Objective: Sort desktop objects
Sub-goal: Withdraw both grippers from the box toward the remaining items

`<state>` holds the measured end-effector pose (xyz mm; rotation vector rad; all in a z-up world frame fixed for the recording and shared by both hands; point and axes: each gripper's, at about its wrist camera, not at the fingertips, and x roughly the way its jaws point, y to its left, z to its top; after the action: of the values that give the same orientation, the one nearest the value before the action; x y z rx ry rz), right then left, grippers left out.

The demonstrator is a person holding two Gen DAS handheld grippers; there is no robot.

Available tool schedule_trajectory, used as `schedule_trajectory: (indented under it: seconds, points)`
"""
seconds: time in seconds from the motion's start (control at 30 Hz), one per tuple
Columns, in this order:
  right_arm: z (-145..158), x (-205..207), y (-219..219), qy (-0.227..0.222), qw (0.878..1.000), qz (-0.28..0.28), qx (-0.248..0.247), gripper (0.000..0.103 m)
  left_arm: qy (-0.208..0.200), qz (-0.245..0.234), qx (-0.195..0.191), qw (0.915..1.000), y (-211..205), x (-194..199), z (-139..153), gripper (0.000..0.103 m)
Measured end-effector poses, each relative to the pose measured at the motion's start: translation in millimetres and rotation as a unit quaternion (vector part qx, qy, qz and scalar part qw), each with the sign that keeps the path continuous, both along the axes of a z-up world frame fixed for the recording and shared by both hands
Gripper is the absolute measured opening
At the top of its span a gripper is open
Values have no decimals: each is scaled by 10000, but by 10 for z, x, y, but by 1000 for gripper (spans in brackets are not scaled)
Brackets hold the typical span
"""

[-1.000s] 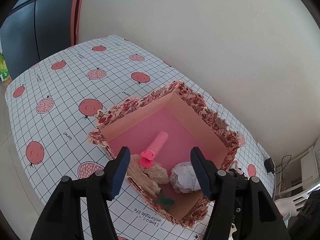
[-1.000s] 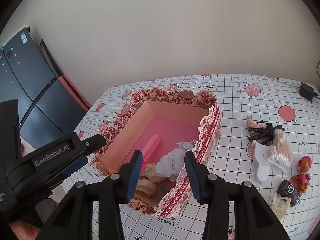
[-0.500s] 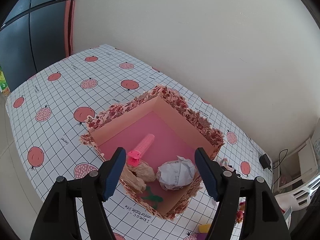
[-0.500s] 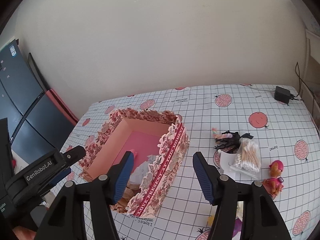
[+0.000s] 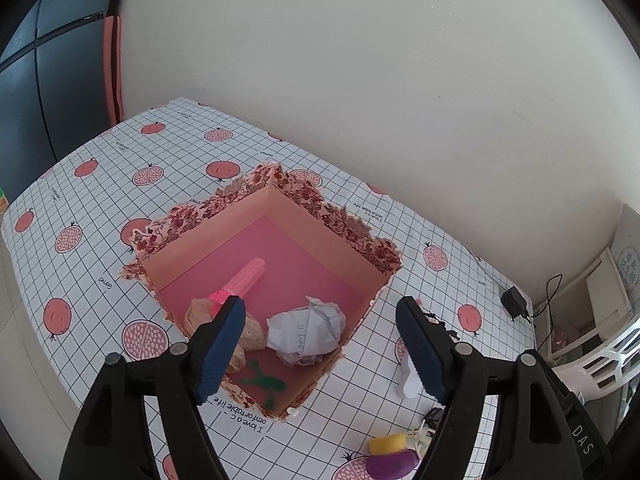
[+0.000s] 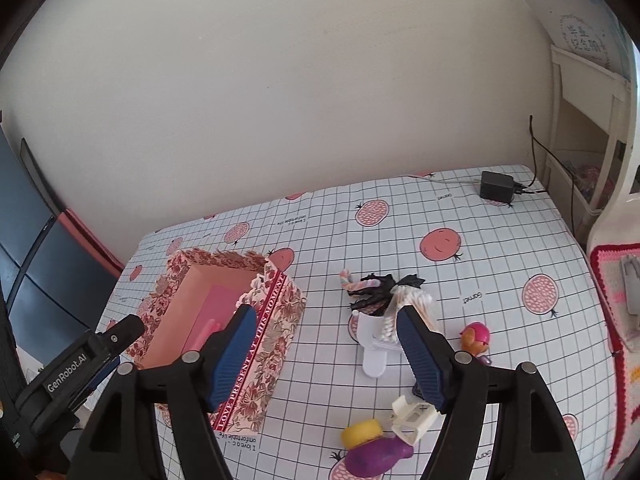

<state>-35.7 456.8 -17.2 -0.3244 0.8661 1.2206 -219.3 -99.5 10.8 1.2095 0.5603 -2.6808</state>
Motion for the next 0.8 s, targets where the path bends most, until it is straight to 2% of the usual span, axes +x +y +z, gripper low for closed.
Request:
schedule_trajectory:
  seconds: [0.23,0.4,0.57,0.8]
  points:
    - [71,351,-169,78,9993,-359,-25,78,-24,-332,-16,9994,358,-33,11,81]
    - [12,546,-213,36,9983,-508,-271,78,-173,-578,-67,9982,609,-95,-58,81]
    - [-160,694,-208,-62,9957,-630,-679,78,-527,-864,-30,9949,868,-185,-283,81]
    - [-519,898,-181,76,9889,-844,-1218,78,-1067,-1049,45,9887,1118,-258,-646,81]
